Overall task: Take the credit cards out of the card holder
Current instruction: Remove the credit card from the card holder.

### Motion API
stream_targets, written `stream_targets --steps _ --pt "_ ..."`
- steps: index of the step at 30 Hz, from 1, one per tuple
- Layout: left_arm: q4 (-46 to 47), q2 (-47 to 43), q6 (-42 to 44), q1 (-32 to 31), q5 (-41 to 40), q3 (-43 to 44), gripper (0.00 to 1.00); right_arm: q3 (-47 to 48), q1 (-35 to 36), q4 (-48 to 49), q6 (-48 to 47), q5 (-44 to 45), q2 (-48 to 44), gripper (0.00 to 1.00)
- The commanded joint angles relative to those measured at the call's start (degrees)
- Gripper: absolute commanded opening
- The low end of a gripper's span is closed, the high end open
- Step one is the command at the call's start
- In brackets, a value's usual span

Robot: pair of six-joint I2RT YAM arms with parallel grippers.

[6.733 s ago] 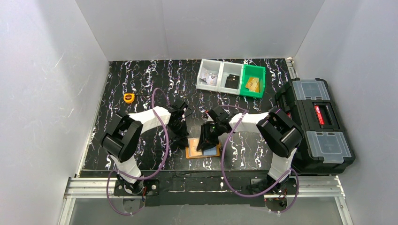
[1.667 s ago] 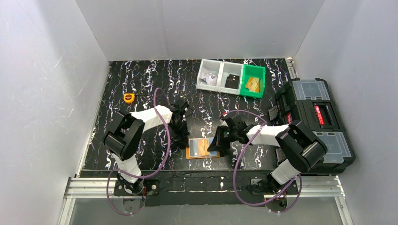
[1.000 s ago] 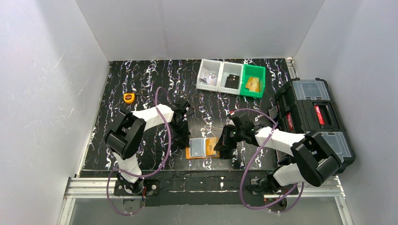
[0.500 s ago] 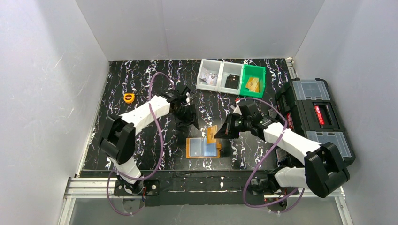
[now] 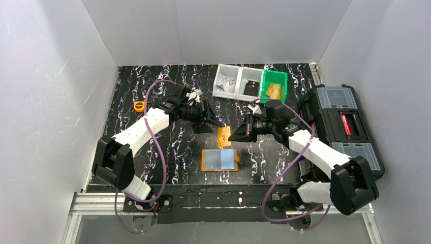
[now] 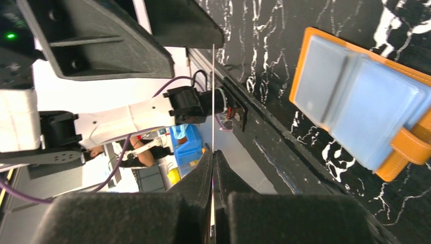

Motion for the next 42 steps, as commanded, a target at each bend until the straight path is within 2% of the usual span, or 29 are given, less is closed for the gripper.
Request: stream_targets --steps 1,5,8,10,13,15,16,18,19,20,22,27,31,34,38,39,42 --pt "5.03 -2.2 -2.84 0.72 6.9 -1.96 0.6 2.58 -0.52 6.83 4.13 -5.33 -1.27 0.01" --pt "8.89 -2.21 -5.61 0.83 9.53 -2.8 0.58 2.75 -0.52 8.49 5.45 -6.12 -0.98 0.01" --pt "12.56 -2.43 -8.48 0.87 11.54 -3.78 0.51 2.72 -0.52 9.26 6.05 -6.37 -0.69 0.01" --pt "15.85 -2.55 -11.14 0.92 12.88 -4.91 0.4 2.76 -0.52 9.54 6.16 -6.46 -0.49 0.01" --pt "19.3 -2.78 -14.11 0.91 14.15 -6.17 0.18 2.68 -0.53 10.28 6.66 -6.63 -0.31 0.03" --pt "20.73 -2.92 -15.43 0.92 14.6 -6.58 0.03 2.47 -0.52 11.69 7.62 -6.79 -0.25 0.15" --pt "21.36 -3.02 -15.98 0.92 14.75 -6.6 0.0 2.31 -0.54 12.85 8.32 -6.94 -0.19 0.29" --pt "23.67 -3.29 -17.84 0.91 14.95 -7.04 0.0 1.87 -0.52 15.35 9.96 -7.01 0.0 0.51" --pt "25.9 -3.46 -19.34 0.92 15.15 -7.47 0.0 1.68 -0.52 16.56 10.87 -6.95 0.2 0.58" --pt "28.07 -3.55 -20.88 0.94 15.21 -8.0 0.0 1.59 -0.52 17.55 11.6 -7.02 0.31 0.63" --pt "32.41 -3.73 -24.2 0.92 14.93 -9.08 0.0 1.19 -0.52 20.84 13.83 -7.48 0.85 0.65" --pt "37.73 -3.75 -27.82 0.87 12.54 -9.91 0.0 0.03 -0.52 29.04 19.95 -7.98 2.34 0.55" --pt "39.22 -3.85 -28.83 0.92 10.35 -9.78 0.0 -0.59 -0.52 31.38 22.05 -7.57 2.82 0.42" --pt "38.79 -3.56 -28.29 0.89 10.2 -9.32 0.0 -0.92 -0.52 32.08 22.71 -7.12 2.98 0.36" --pt "36.8 -3.72 -26.93 0.92 10.77 -9.03 0.01 -0.99 -0.52 30.85 22.31 -5.76 2.65 0.09" --pt "35.6 -4.01 -25.96 0.92 10.66 -8.91 0.11 -0.28 -0.52 28.87 21.16 -5.35 2.31 0.02" --pt "27.55 -5.42 -20.42 0.99 9.22 -7.56 0.54 2.54 -0.6 19.84 14.94 -3.53 1.4 0.01"
